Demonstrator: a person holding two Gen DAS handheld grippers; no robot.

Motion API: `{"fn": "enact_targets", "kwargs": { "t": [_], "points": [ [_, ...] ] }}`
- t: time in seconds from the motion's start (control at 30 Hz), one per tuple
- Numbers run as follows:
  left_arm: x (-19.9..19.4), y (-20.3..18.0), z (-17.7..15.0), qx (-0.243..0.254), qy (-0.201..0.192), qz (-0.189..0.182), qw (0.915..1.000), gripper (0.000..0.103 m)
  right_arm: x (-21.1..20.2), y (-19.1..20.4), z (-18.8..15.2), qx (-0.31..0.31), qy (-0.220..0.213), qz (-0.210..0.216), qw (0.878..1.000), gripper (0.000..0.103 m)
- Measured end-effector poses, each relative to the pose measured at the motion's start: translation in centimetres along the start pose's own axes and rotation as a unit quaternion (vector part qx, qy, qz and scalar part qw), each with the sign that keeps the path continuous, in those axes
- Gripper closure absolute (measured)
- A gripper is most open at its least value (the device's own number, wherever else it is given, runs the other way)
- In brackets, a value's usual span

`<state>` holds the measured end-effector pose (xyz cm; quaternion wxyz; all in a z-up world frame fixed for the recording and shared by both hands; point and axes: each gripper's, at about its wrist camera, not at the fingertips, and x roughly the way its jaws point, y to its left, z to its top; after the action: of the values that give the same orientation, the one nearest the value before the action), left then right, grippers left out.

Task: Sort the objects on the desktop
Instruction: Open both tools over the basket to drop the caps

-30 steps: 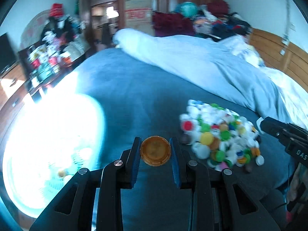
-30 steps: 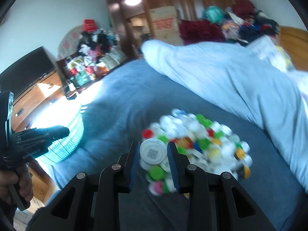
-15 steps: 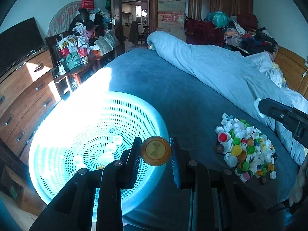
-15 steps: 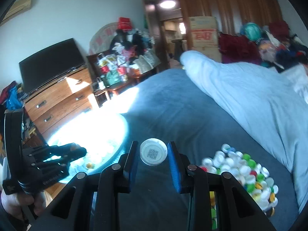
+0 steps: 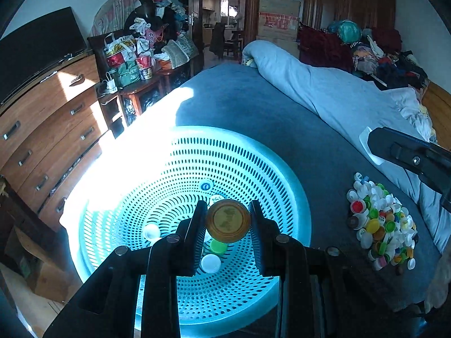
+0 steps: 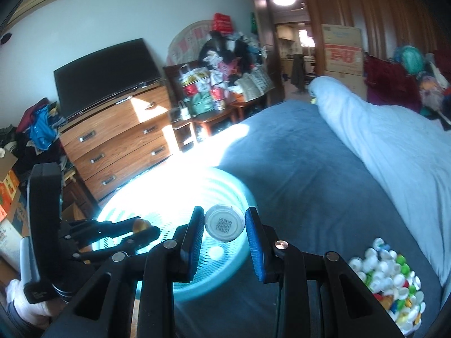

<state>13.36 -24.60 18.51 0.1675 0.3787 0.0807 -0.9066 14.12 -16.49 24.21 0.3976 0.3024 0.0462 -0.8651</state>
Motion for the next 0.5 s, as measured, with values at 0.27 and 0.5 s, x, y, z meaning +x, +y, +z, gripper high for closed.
{"fn": "enact_targets", "kwargs": {
  "t": [0.27, 0.5],
  "points": [
    [2.4, 3.5, -0.2, -0.02, 0.036, 0.018, 0.999, 0.078, 3.5, 2.1, 0.7, -0.004, 0.037, 0.032, 0.999, 0.069],
    [4.5, 4.9, -0.8, -0.026, 0.074, 0.03, 0.9965, 0.078, 6.8, 2.9, 0.7, -0.002, 0.087, 0.042, 0.995, 0.069]
  ]
}}
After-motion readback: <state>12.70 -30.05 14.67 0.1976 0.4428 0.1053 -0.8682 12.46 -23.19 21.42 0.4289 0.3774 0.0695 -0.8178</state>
